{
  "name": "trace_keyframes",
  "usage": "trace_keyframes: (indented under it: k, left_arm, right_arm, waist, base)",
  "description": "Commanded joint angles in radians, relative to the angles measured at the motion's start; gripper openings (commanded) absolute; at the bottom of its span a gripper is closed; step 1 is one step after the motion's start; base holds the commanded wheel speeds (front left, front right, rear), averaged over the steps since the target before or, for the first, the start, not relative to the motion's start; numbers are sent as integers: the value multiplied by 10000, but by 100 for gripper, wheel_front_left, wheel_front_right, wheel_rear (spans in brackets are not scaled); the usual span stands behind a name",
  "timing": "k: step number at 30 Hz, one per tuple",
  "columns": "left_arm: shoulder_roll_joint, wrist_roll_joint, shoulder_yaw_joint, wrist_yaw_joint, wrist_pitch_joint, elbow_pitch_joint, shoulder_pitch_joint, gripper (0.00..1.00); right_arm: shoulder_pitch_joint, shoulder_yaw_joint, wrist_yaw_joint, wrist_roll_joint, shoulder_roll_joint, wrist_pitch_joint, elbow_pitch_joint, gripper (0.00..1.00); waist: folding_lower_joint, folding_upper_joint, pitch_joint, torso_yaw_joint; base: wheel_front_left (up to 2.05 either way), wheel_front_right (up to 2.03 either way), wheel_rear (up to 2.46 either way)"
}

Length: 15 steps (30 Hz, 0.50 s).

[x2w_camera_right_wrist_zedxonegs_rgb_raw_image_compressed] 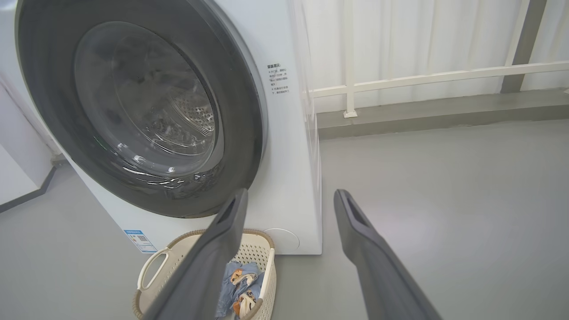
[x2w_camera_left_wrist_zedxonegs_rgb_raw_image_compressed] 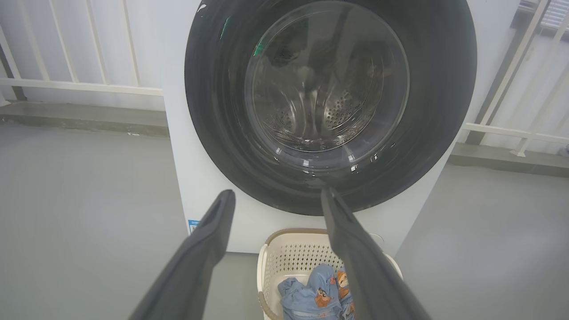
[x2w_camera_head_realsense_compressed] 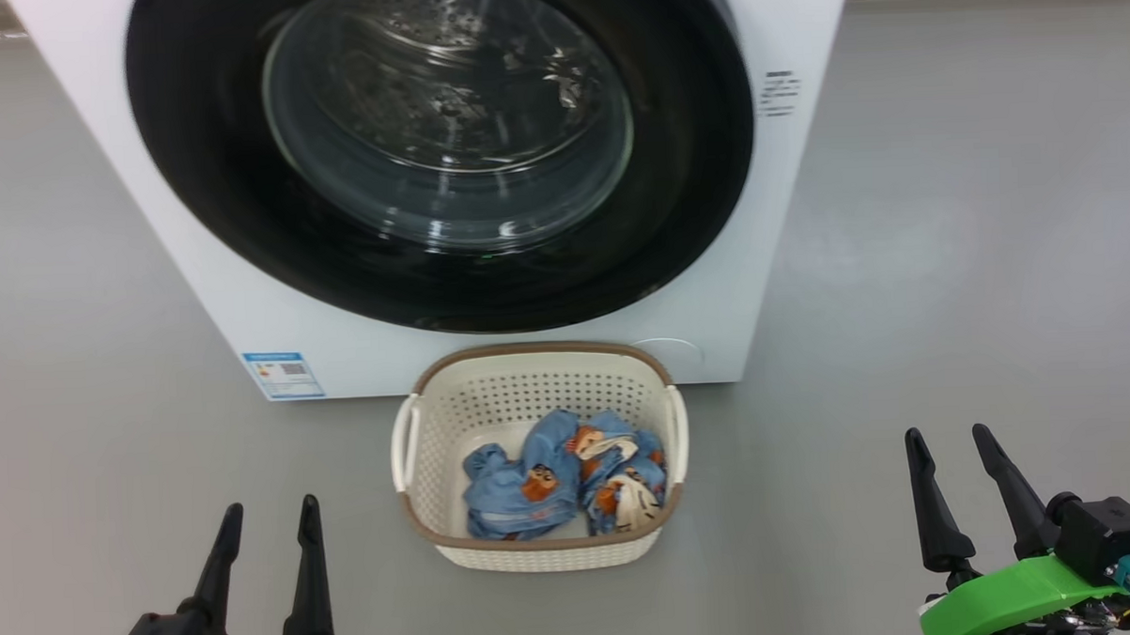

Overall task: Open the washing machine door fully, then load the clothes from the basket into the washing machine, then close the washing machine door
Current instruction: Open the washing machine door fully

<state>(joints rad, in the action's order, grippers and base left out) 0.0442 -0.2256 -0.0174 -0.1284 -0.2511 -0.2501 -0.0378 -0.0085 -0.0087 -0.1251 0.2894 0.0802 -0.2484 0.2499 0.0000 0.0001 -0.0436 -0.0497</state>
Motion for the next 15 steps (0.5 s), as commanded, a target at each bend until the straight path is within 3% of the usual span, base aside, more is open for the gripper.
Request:
trace_keyframes:
  k: [1, 9, 15]
  left_arm:
    - [80, 109, 331, -23, -107, 207, -349, 100]
    - [70, -299, 288, -23, -107, 233, -386, 100]
    - [67, -343, 243, -23, -107, 210, -378, 100]
  right_arm:
    - [-366, 186, -56, -42, 101, -134, -212, 100]
    - [-369, 112, -56, -60, 92, -134, -185, 100]
    - [-406, 53, -56, -77, 68, -134, -185, 100]
  waist:
    - [0, -1, -21, 17]
    - [0, -1, -43, 51]
    - [0, -1, -44, 30]
  base:
    - [123, 123, -246]
    - [115, 115, -230]
    - [67, 67, -134]
